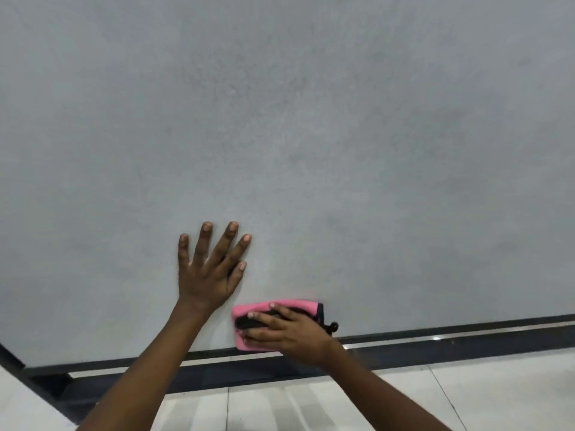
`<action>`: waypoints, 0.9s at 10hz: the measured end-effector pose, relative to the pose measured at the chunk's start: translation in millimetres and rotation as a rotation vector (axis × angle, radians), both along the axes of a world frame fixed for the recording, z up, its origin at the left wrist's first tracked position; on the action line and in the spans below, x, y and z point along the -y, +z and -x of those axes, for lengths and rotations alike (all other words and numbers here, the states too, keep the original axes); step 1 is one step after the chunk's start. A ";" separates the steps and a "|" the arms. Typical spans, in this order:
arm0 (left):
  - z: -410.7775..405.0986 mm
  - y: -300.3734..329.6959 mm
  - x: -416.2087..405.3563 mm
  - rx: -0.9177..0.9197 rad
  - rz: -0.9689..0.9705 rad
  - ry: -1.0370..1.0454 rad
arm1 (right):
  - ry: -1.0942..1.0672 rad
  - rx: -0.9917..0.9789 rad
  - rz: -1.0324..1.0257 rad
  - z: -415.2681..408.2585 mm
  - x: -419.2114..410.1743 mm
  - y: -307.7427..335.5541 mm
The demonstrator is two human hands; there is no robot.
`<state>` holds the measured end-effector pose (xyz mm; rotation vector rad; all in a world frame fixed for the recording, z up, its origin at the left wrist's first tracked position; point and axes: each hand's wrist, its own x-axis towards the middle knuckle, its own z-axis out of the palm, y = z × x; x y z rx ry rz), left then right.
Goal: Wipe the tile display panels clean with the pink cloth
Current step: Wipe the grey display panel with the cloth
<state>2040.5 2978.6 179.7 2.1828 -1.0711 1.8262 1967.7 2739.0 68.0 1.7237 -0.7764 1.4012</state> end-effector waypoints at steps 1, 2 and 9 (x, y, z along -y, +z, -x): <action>32.0 -25.6 4.4 -0.188 0.090 -0.043 | 0.846 -0.828 0.155 61.5 -11.9 26.3; 48.2 -56.4 13.8 -0.225 0.045 -0.064 | 1.106 -0.598 0.013 86.5 23.7 84.0; 51.1 -19.4 46.5 -0.289 0.114 -0.123 | 0.757 -0.940 0.244 122.9 110.4 58.3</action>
